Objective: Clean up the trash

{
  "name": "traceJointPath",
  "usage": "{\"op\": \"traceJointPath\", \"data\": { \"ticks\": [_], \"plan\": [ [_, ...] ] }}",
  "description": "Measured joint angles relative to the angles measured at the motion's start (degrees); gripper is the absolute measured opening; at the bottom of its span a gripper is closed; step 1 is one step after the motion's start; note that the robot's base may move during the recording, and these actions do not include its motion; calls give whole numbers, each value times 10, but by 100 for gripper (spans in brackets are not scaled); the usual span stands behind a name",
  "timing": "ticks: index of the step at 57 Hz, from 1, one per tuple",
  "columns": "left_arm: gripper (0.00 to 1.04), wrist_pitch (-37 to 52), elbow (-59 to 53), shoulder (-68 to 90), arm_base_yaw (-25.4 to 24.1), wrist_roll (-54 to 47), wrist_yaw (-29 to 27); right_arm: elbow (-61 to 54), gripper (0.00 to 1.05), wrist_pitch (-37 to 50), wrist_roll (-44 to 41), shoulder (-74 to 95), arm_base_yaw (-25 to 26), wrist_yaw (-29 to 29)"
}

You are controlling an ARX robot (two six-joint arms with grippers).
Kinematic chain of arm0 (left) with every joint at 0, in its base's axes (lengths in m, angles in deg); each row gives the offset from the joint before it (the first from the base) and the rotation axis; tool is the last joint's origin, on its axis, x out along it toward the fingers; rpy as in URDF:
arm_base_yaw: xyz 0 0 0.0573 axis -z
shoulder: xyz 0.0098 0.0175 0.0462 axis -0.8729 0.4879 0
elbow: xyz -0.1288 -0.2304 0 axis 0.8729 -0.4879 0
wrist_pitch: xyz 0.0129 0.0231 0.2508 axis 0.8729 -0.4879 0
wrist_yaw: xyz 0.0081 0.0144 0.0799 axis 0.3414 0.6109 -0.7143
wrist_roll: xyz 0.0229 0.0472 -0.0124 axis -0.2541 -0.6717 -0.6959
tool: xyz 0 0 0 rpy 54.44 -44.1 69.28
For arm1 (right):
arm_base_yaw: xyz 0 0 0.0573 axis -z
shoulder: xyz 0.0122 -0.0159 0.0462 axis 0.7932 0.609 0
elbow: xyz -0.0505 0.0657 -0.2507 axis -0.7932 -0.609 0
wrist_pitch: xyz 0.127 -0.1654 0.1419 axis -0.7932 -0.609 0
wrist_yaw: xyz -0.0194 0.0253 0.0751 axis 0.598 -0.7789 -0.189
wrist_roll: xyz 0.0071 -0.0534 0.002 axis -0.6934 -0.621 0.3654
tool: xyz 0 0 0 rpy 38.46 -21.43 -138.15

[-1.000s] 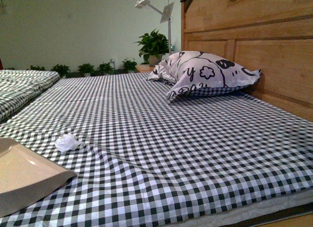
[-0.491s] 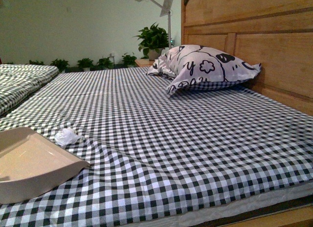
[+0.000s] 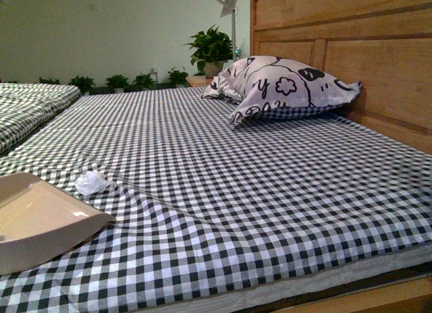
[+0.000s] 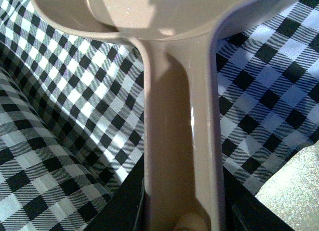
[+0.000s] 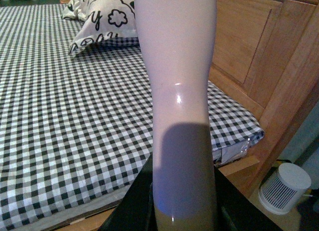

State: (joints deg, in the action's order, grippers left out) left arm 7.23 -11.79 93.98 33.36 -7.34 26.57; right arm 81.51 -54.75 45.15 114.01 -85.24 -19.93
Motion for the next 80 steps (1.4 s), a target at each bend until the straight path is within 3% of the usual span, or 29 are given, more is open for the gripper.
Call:
{"op": "traceJointPath", "data": {
  "ticks": [35, 44, 61, 80],
  "plan": [
    [27, -5, 7, 0, 0, 0, -2, 0, 19, 0, 0, 0, 0, 0],
    [27, -5, 7, 0, 0, 0, -4, 55, 19, -149, 57, 48, 32, -82],
    [27, -5, 7, 0, -1, 0, -5, 168, 19, -27, 16, 286, 92, -227],
    [27, -5, 8, 0, -1, 0, -5, 387, 19, -14, -80, 577, 85, -273]
  ]
}}
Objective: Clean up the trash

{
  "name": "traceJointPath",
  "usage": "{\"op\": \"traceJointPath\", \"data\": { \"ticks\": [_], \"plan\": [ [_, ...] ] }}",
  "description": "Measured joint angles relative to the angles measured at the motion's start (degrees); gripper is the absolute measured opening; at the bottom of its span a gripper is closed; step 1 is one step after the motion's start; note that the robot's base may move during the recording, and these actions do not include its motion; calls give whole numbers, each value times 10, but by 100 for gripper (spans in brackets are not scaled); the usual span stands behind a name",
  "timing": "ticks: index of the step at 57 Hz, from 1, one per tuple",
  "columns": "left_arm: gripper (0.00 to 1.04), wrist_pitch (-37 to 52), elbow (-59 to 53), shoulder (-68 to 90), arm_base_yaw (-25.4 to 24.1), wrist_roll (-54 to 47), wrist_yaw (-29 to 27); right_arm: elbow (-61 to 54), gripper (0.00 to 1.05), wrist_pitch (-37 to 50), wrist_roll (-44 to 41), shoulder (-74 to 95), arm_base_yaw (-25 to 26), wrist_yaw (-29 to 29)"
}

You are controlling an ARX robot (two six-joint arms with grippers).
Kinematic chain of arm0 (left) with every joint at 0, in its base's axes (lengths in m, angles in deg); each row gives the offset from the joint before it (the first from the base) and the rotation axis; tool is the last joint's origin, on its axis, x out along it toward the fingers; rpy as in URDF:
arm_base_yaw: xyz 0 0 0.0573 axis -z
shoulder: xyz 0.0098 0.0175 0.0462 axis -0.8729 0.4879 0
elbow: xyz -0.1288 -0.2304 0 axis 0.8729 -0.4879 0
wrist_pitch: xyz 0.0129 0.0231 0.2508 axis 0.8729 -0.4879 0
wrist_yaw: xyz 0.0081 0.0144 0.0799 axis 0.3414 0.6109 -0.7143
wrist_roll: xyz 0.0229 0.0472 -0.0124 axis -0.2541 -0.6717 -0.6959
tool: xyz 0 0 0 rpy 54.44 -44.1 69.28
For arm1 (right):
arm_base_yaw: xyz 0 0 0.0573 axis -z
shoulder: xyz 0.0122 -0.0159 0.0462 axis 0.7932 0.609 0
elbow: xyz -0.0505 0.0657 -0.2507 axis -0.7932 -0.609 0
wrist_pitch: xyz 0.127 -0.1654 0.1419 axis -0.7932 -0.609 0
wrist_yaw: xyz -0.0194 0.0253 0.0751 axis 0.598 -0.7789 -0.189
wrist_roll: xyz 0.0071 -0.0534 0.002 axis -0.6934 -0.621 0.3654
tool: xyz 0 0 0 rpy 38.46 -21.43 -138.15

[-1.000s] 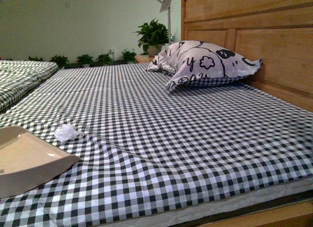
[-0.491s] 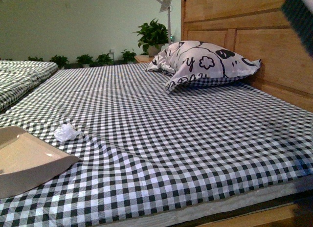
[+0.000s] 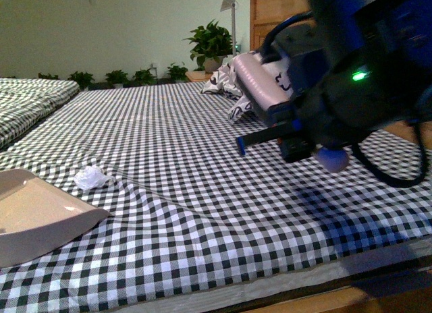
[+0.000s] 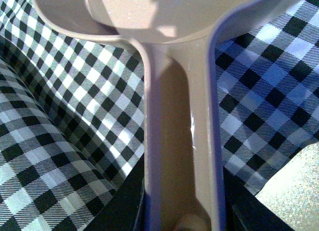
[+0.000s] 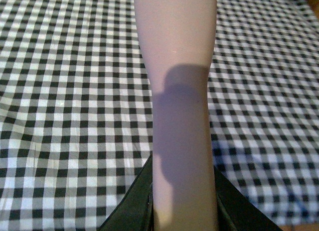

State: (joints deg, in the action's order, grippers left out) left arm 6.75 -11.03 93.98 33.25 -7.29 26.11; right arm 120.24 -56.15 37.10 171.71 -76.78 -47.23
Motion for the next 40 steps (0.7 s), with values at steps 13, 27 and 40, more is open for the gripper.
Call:
{"op": "traceJointPath", "data": {
  "ticks": [13, 27, 40],
  "plan": [
    [27, 0, 0, 0, 0, 0, 0, 187, 19, -54, -32, 157, -22, -11],
    [27, 0, 0, 0, 0, 0, 0, 327, 19, -96, -34, 242, -48, -7],
    [27, 0, 0, 0, 0, 0, 0, 398, 19, -157, -37, 302, -80, -6]
  ]
}}
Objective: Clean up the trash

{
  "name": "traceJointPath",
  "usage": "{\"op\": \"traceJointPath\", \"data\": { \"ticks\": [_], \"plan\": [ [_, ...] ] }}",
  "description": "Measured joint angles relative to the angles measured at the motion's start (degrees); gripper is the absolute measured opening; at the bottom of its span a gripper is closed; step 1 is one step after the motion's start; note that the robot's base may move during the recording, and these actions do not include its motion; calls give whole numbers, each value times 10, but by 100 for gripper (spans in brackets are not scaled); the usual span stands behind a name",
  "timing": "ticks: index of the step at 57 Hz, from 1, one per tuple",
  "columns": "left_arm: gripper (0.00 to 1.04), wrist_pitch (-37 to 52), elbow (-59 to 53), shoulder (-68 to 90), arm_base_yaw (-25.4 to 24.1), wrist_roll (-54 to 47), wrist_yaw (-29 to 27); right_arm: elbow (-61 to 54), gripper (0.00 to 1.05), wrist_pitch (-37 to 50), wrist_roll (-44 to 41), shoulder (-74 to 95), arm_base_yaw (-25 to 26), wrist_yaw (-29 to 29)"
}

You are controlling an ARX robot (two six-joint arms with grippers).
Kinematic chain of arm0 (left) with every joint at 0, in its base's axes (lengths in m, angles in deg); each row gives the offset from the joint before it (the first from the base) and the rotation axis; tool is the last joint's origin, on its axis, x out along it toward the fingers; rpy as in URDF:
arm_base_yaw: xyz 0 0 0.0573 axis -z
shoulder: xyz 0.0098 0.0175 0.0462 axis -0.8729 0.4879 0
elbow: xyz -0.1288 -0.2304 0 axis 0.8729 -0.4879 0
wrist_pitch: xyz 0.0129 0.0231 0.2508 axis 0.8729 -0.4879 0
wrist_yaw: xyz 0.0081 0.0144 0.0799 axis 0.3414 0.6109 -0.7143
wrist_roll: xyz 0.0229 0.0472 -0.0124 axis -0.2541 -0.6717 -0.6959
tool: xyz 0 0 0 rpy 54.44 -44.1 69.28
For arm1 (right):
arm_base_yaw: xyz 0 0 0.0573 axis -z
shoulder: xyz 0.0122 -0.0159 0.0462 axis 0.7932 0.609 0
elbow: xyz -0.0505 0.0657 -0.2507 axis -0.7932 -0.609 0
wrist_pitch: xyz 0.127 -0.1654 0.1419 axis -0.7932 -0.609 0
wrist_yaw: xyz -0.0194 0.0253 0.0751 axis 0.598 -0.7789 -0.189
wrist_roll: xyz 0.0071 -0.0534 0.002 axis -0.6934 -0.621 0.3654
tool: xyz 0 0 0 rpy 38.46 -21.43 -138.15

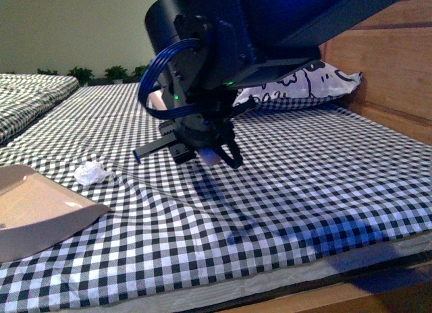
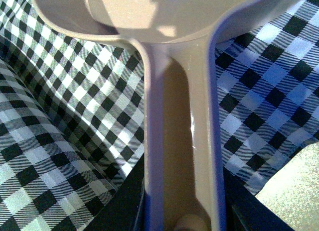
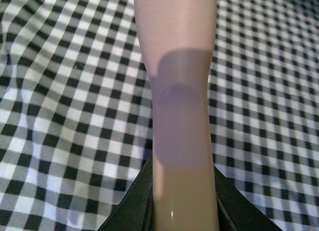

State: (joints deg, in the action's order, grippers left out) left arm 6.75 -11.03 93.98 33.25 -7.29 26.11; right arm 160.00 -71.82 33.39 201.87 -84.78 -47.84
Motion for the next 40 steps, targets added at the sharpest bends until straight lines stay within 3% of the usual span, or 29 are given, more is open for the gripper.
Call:
{"op": "traceJointPath", "data": {
  "ticks": [20, 40],
  "plan": [
    [27, 0, 0, 0, 0, 0, 0, 117, 19, -100, -21, 82, -24, -7],
    [27, 0, 0, 0, 0, 0, 0, 187, 19, -173, -24, 113, -35, -57]
  ]
}}
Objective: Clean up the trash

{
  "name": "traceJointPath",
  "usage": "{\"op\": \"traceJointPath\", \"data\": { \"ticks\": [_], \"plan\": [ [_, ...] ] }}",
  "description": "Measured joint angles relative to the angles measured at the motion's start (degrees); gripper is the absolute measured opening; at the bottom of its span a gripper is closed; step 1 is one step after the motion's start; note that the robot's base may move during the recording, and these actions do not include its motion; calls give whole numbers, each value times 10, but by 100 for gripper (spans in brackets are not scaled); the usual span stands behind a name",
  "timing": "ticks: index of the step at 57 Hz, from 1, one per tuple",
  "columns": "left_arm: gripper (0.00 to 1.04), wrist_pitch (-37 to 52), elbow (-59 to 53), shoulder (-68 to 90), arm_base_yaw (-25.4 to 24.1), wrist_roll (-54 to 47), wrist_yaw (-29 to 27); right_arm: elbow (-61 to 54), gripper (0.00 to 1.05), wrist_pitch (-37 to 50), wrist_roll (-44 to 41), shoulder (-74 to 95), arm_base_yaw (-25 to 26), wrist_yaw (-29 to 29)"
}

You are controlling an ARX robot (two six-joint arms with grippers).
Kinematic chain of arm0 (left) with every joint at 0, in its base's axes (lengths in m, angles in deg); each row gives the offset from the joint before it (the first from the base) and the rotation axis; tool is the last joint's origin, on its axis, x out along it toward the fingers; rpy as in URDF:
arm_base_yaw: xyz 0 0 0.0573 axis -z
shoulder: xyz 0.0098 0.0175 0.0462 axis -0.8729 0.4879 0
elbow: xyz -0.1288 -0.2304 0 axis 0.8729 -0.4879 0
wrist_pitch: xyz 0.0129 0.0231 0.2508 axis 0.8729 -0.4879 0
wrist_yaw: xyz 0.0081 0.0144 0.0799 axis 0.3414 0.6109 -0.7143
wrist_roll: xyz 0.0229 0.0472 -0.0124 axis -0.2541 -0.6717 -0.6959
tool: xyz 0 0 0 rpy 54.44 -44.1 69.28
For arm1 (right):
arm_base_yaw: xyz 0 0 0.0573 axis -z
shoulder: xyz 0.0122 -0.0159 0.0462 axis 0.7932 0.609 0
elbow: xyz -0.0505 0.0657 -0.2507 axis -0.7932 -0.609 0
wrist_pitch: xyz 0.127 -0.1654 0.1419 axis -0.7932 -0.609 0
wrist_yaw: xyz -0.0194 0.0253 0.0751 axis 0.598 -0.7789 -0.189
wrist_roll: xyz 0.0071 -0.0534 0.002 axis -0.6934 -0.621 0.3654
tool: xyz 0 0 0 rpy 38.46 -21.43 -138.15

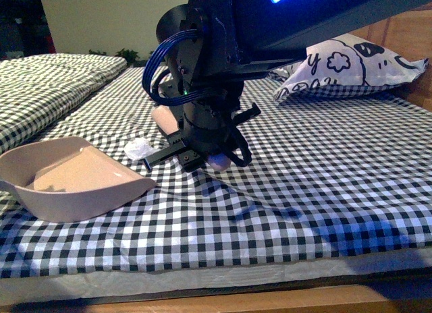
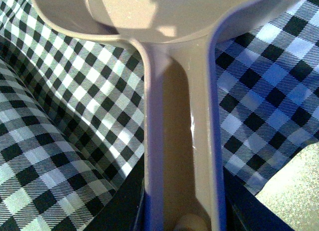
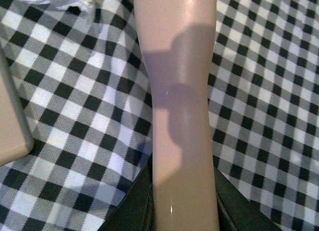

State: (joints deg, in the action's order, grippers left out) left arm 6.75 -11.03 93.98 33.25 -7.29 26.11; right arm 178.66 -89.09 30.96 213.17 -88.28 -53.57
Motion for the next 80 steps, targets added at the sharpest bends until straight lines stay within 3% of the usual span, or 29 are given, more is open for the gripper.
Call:
{"op": "traceJointPath", "data": {
  "ticks": [10, 23, 40, 47, 62, 67, 80],
  "plan": [
    [27, 0, 0, 0, 0, 0, 0, 5, 19, -20, 0, 4, -1, -10],
    [27, 0, 0, 0, 0, 0, 0, 4, 19, -46, 10, 2, -1, -76],
    [27, 0, 0, 0, 0, 0, 0, -67, 19, -26, 32, -61, -1, -255],
    [27, 0, 0, 0, 0, 0, 0, -89, 19, -20, 28, -93, 4, -280],
    [27, 0, 0, 0, 0, 0, -1, -112, 19, 2, 28, -133, 42, -279],
    [27, 0, 0, 0, 0, 0, -1, -118, 19, 24, 35, -134, 55, -257],
    [27, 0, 0, 0, 0, 0, -1, -148, 19, 132, 67, -139, 96, -134]
  ]
}}
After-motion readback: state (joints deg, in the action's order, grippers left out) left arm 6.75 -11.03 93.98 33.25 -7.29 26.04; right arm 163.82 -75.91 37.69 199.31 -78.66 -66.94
